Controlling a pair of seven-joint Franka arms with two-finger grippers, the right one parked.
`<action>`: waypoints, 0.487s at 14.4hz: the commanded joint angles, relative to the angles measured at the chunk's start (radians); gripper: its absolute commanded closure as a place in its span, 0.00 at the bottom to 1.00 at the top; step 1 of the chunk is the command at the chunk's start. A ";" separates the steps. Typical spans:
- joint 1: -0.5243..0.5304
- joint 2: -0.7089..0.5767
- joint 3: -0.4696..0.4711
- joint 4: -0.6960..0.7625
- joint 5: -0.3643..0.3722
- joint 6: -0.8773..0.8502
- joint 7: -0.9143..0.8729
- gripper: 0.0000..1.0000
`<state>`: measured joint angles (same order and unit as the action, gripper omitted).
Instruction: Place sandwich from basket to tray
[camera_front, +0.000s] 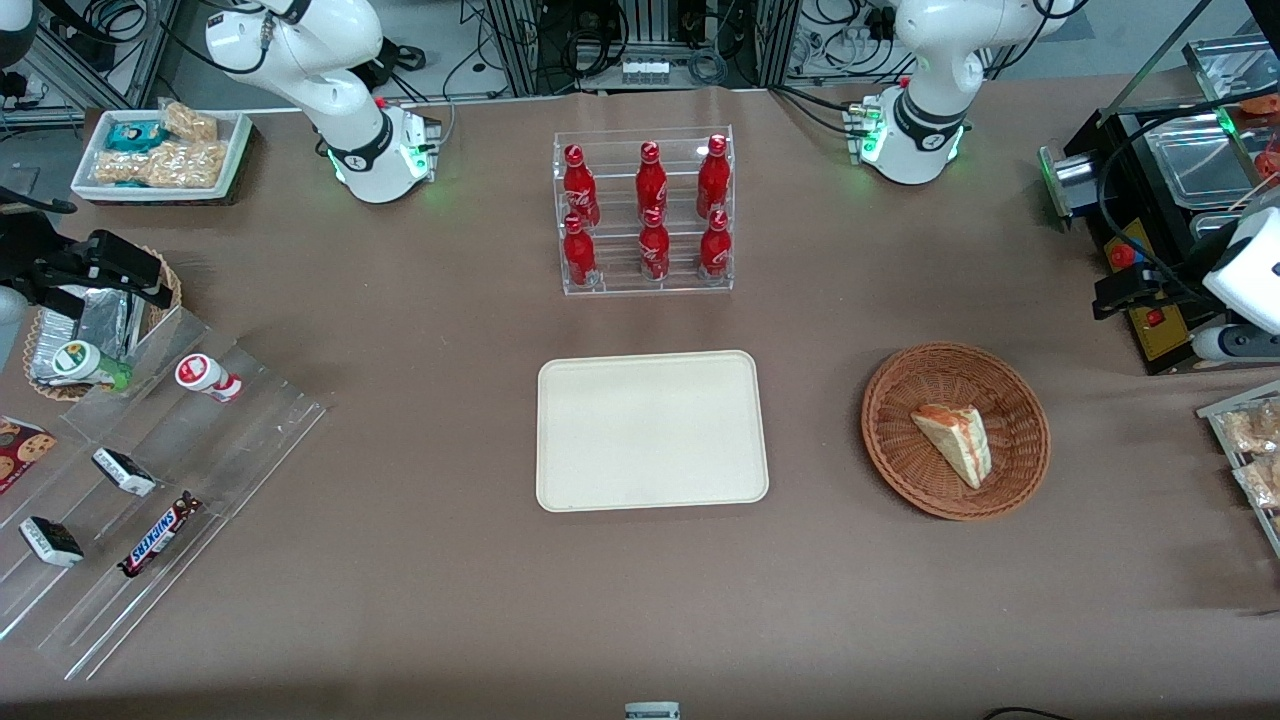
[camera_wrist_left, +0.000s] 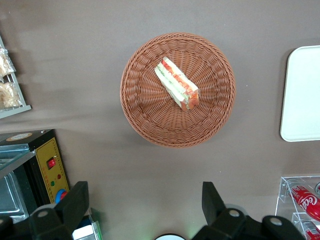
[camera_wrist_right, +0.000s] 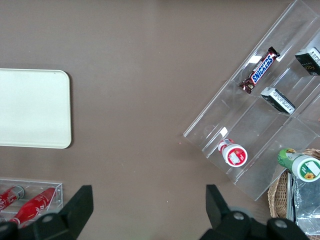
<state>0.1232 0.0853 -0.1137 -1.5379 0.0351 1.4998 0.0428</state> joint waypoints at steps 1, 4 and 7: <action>0.003 -0.024 -0.003 -0.018 0.008 -0.001 0.015 0.00; 0.003 -0.024 -0.003 -0.018 0.008 -0.001 0.015 0.00; 0.003 -0.021 -0.003 -0.019 0.008 -0.007 0.015 0.00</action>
<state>0.1232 0.0852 -0.1137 -1.5388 0.0351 1.4996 0.0434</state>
